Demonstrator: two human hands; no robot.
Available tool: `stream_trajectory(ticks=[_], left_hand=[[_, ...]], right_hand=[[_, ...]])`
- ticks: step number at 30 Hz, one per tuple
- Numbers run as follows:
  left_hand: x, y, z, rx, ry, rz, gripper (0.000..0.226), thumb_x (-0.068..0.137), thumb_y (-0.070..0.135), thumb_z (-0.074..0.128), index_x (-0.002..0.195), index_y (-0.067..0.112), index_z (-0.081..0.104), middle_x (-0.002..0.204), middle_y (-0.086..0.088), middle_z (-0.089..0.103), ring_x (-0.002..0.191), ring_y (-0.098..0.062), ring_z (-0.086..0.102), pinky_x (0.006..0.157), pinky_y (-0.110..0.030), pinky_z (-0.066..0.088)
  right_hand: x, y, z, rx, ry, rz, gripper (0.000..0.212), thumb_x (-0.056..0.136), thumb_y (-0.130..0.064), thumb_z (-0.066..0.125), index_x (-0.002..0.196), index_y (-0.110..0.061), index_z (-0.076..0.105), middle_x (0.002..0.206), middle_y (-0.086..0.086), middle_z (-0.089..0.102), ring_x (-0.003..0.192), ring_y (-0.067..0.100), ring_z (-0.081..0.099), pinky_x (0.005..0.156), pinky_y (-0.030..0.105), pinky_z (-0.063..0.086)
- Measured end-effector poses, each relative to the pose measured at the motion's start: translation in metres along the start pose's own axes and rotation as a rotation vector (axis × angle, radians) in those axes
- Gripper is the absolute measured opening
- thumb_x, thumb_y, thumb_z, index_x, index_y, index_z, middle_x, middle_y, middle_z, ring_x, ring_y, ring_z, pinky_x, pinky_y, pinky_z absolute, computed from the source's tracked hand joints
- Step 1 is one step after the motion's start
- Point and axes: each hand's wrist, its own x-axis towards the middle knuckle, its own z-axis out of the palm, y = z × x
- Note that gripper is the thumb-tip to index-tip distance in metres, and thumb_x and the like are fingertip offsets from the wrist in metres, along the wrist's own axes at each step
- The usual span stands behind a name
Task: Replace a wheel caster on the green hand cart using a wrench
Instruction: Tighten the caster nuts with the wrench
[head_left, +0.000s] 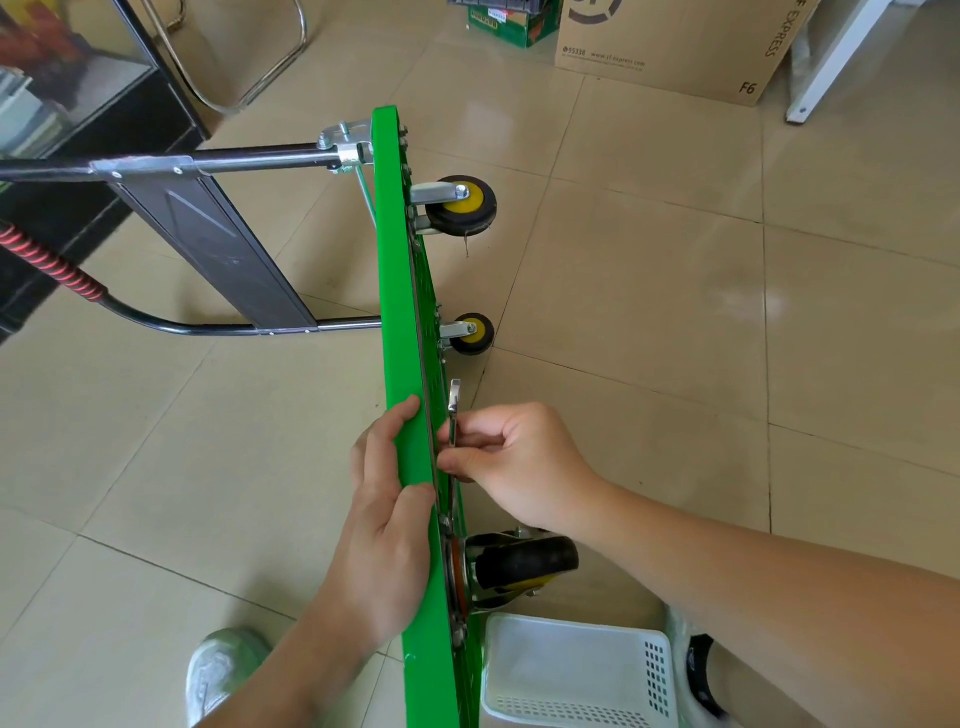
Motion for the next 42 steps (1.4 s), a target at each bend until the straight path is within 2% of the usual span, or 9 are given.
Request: stream_trajectory(ticks=[3, 6, 9, 17, 25, 30, 33, 35, 42], left_hand=[[0.0, 0.001, 0.0, -0.001, 0.001, 0.003, 0.061, 0.081, 0.019, 0.036, 0.135, 0.049, 0.034, 0.14, 0.019, 0.039, 0.124, 0.02, 0.039, 0.093, 0.005, 0.028], [0.0, 0.001, 0.0, 0.006, 0.002, -0.001, 0.062, 0.081, 0.019, 0.036, 0.135, 0.049, 0.033, 0.141, 0.018, 0.039, 0.124, 0.021, 0.038, 0.093, 0.005, 0.027], [0.0, 0.001, 0.0, 0.006, 0.003, 0.0, 0.062, 0.081, 0.019, 0.036, 0.135, 0.049, 0.034, 0.141, 0.018, 0.038, 0.124, 0.021, 0.038, 0.092, 0.005, 0.028], [0.0, -0.002, 0.001, -0.024, 0.004, 0.0, 0.063, 0.082, 0.018, 0.037, 0.137, 0.047, 0.037, 0.141, 0.021, 0.038, 0.129, 0.017, 0.038, 0.098, 0.002, 0.028], [-0.001, -0.002, 0.0, -0.045, -0.007, -0.013, 0.065, 0.081, 0.018, 0.037, 0.138, 0.05, 0.036, 0.141, 0.024, 0.038, 0.133, 0.01, 0.039, 0.103, -0.003, 0.031], [-0.001, -0.004, 0.001, -0.022, -0.01, -0.008, 0.064, 0.083, 0.019, 0.037, 0.138, 0.051, 0.035, 0.141, 0.025, 0.037, 0.133, 0.012, 0.037, 0.104, -0.002, 0.03], [-0.002, -0.005, 0.001, 0.023, -0.008, 0.014, 0.063, 0.085, 0.018, 0.037, 0.138, 0.052, 0.033, 0.143, 0.023, 0.036, 0.135, 0.011, 0.036, 0.103, -0.001, 0.028], [-0.002, -0.006, 0.001, 0.051, -0.002, 0.033, 0.063, 0.086, 0.018, 0.038, 0.139, 0.053, 0.031, 0.144, 0.022, 0.035, 0.136, 0.01, 0.036, 0.105, -0.001, 0.027], [-0.002, -0.007, 0.0, 0.076, -0.002, 0.037, 0.064, 0.087, 0.02, 0.039, 0.14, 0.055, 0.03, 0.143, 0.026, 0.034, 0.137, 0.006, 0.038, 0.108, -0.007, 0.031]], right_hand=[[0.002, -0.002, -0.001, -0.019, -0.03, 0.005, 0.027, 0.086, 0.001, 0.074, 0.096, -0.024, 0.079, 0.097, 0.0, 0.078, 0.094, 0.016, 0.075, 0.093, 0.038, 0.058], [0.011, 0.003, -0.001, -0.002, 0.019, 0.091, 0.025, 0.087, -0.002, 0.073, 0.091, -0.027, 0.077, 0.095, 0.005, 0.078, 0.091, 0.019, 0.076, 0.091, 0.043, 0.06], [0.017, 0.01, -0.001, -0.008, 0.014, 0.181, 0.016, 0.087, -0.007, 0.075, 0.103, -0.013, 0.078, 0.092, 0.008, 0.078, 0.088, 0.021, 0.076, 0.086, 0.046, 0.061], [0.023, 0.011, 0.006, 0.049, 0.047, 0.235, 0.027, 0.09, -0.004, 0.071, 0.081, -0.029, 0.073, 0.086, 0.005, 0.079, 0.087, 0.024, 0.076, 0.086, 0.05, 0.06], [0.02, 0.013, 0.007, 0.085, 0.031, 0.248, 0.029, 0.092, -0.002, 0.068, 0.086, -0.03, 0.074, 0.091, 0.004, 0.079, 0.091, 0.021, 0.076, 0.089, 0.048, 0.06], [0.028, 0.011, 0.004, 0.015, 0.024, 0.263, 0.014, 0.091, -0.007, 0.072, 0.097, -0.018, 0.076, 0.089, 0.006, 0.078, 0.086, 0.019, 0.076, 0.081, 0.04, 0.063], [0.032, 0.011, 0.003, -0.013, 0.038, 0.284, 0.013, 0.091, -0.009, 0.072, 0.089, -0.021, 0.076, 0.087, 0.007, 0.078, 0.083, 0.022, 0.076, 0.078, 0.036, 0.063], [0.039, 0.015, 0.003, -0.038, 0.038, 0.313, 0.015, 0.091, -0.01, 0.072, 0.084, -0.023, 0.075, 0.087, 0.009, 0.078, 0.081, 0.024, 0.075, 0.077, 0.037, 0.063], [0.054, 0.021, 0.002, -0.002, -0.011, 0.435, 0.005, 0.09, -0.009, 0.073, 0.093, -0.006, 0.074, 0.088, 0.016, 0.076, 0.078, 0.03, 0.075, 0.077, 0.044, 0.063]])
